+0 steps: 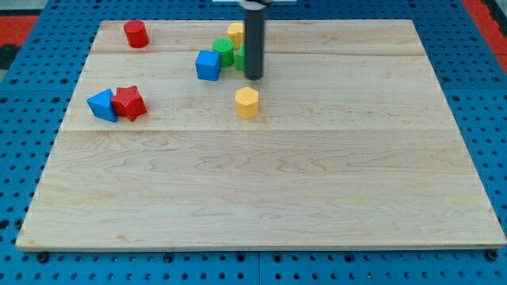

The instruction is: Move the green star top right

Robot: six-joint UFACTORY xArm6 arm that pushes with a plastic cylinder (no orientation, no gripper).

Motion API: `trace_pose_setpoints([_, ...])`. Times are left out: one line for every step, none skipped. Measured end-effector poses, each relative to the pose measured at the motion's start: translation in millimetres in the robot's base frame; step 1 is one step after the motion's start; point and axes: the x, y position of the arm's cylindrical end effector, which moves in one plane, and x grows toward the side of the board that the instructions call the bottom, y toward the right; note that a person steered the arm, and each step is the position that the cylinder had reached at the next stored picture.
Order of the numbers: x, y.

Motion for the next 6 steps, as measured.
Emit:
trace_pose_setpoints([-11.1, -12.6])
trace_pose_setpoints([-38.2, 32.7])
trace_pose_setpoints([-47.9, 82.8])
trace_pose_setpoints([-29.5, 42.3])
trace_pose_setpoints([-18.1, 5.9])
trace_pose_setpoints([-48.3, 5.9])
